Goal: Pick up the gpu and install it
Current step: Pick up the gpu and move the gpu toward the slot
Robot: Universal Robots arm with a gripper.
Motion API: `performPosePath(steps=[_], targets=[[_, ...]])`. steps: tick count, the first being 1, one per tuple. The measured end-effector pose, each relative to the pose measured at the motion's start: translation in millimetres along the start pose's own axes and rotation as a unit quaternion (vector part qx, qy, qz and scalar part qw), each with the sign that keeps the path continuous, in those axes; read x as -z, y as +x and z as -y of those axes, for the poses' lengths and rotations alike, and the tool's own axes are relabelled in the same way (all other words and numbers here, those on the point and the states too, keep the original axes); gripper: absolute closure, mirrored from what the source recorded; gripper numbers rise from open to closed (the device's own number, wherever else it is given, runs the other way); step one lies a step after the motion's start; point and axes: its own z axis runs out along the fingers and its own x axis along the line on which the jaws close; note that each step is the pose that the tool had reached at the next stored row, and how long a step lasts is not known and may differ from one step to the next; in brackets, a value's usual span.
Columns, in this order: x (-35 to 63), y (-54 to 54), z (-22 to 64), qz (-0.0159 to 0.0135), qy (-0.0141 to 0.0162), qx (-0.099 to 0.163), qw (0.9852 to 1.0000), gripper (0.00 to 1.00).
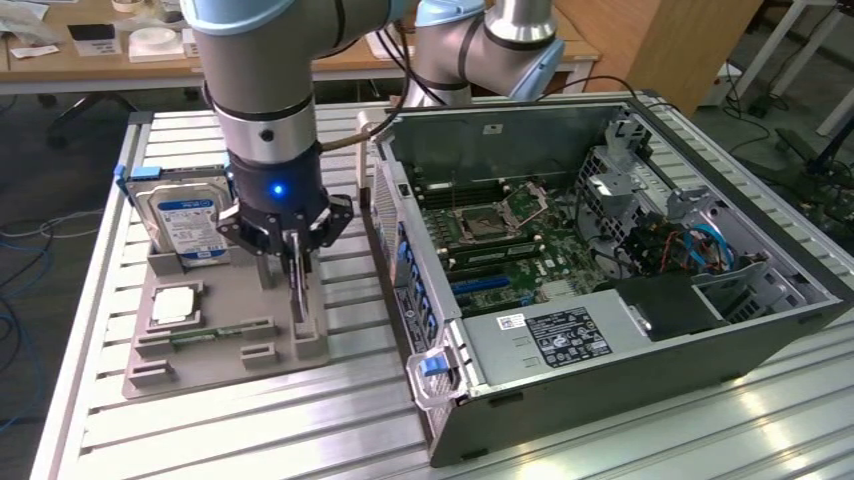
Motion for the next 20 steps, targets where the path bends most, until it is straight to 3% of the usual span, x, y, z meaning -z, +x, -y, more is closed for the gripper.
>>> performPosePath(steps=[20], targets=[[45.1, -0.7, -1.9, -0.0001, -0.0017, 0.000, 1.0000, 0.72]])
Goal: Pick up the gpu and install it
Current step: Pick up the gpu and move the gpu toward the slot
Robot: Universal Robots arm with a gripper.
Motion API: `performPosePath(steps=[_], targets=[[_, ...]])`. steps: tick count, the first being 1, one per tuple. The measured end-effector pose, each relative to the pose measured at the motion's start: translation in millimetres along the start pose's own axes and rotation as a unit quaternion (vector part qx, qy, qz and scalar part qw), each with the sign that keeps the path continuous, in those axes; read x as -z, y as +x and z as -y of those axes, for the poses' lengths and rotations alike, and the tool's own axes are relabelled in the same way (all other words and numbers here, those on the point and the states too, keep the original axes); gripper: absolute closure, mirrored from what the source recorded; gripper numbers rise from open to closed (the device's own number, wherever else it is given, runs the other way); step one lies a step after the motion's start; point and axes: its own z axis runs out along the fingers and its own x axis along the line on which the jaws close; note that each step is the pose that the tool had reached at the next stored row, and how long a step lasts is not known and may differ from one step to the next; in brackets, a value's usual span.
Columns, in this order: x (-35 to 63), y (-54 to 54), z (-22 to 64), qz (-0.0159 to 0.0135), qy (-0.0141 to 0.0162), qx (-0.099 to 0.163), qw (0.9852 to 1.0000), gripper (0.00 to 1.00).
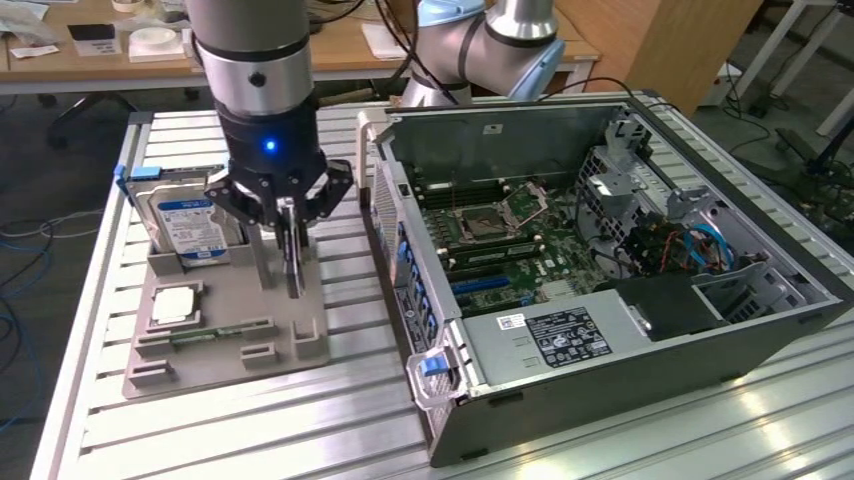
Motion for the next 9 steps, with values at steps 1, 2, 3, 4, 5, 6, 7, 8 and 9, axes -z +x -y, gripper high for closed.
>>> performPosePath(steps=[1, 2, 3, 4, 5, 6, 7, 8, 9], targets=[[2.5, 0.0, -0.1, 0.0000, -0.0002, 0.000, 1.0000, 0.72], [5.0, -0.1, -0.2, 0.0000, -0.0004, 0.000, 1.0000, 0.72], [7.8, -0.1, -0.4, 0.0000, -0.0004, 0.000, 1.0000, 0.72], [10.6, -0.2, -0.5, -0.0001, -0.0005, 0.000, 1.0000, 0.72], [13.8, -0.2, -0.7, -0.0001, -0.0006, 0.000, 1.0000, 0.72], [16.8, -0.3, -0.8, -0.0002, -0.0007, 0.000, 1.0000, 0.72], [19.7, -0.3, -0.9, -0.0002, -0.0007, 0.000, 1.0000, 0.72], [22.4, -0.3, -1.0, -0.0002, -0.0008, 0.000, 1.0000, 0.72], [25.1, -0.4, -1.1, -0.0002, -0.0009, 0.000, 1.0000, 0.72]])
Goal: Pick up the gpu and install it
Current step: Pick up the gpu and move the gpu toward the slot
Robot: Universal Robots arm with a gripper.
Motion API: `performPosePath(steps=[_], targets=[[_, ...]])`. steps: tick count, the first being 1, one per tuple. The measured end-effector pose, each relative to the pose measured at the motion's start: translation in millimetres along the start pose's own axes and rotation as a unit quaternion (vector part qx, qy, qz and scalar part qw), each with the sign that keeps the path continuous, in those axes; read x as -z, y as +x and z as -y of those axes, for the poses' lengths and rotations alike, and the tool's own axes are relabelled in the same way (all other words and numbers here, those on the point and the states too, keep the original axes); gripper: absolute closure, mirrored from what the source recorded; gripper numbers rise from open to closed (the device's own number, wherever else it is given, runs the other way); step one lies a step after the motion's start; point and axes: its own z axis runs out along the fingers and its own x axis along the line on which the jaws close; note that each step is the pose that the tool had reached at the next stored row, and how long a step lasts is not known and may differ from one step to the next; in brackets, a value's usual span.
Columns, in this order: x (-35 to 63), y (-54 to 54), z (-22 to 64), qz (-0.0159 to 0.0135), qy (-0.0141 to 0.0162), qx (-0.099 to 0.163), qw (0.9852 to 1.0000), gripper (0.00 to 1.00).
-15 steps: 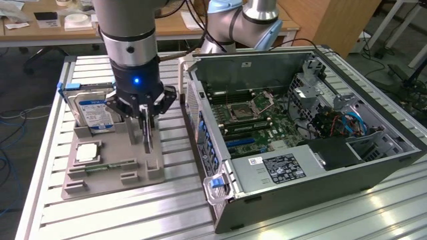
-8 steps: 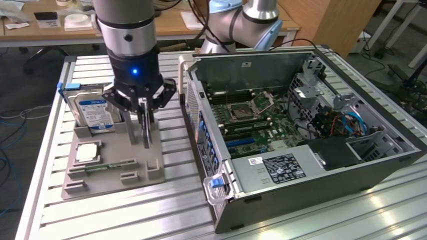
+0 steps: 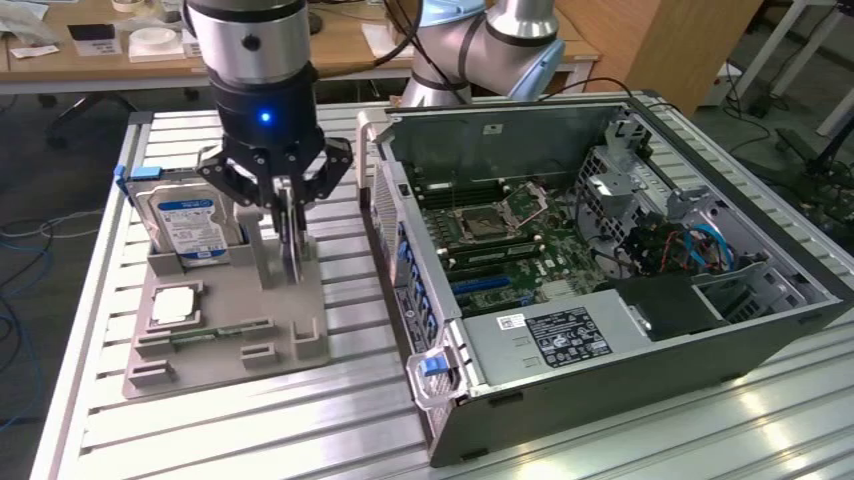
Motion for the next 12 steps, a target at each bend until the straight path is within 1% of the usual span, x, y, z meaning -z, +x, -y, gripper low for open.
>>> performPosePath(steps=[9, 12], targets=[[23.9, -0.4, -1.1, 0.0000, -0.0004, 0.000, 1.0000, 0.72], [33.5, -0.5, -1.6, 0.0000, -0.0007, 0.000, 1.0000, 0.72]])
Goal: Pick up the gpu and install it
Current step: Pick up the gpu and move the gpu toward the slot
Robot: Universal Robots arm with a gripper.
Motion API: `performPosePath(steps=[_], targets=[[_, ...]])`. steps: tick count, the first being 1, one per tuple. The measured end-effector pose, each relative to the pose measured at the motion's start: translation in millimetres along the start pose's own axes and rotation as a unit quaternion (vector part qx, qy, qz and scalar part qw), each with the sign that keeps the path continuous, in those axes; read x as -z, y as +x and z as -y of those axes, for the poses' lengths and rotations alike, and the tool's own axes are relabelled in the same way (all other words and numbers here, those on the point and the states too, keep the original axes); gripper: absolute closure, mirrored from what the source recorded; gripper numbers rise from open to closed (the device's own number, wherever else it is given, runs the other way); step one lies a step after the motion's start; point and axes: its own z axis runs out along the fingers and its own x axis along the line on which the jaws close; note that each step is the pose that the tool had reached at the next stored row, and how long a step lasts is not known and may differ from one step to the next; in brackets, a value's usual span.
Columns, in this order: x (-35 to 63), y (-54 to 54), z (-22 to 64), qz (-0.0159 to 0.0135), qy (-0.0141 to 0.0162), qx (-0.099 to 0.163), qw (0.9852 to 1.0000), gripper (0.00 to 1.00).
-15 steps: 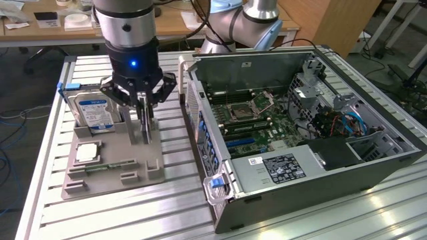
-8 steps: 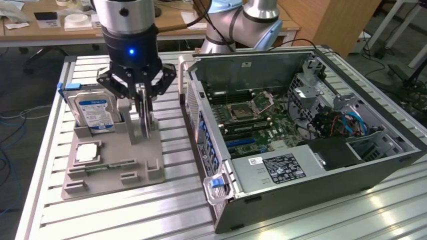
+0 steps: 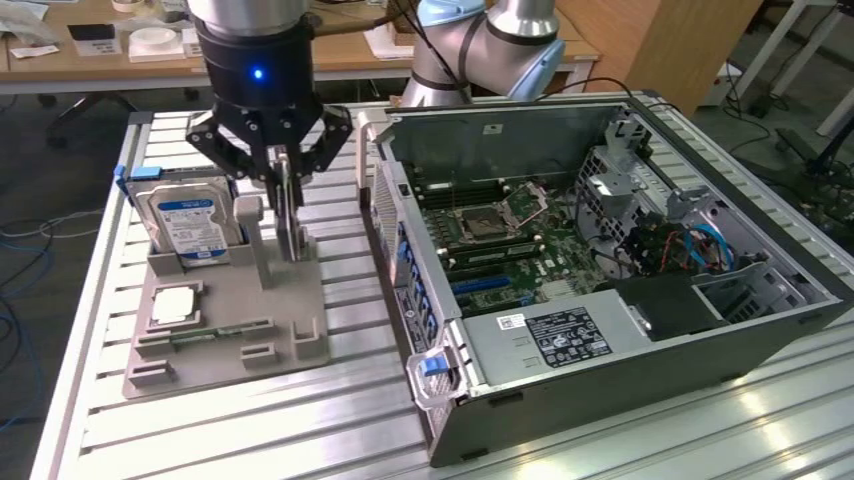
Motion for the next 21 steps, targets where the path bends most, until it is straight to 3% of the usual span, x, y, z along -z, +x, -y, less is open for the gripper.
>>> performPosePath(steps=[21], targets=[[60.9, -1.0, -2.9, -0.0001, -0.0019, 0.000, 1.0000, 0.72]])
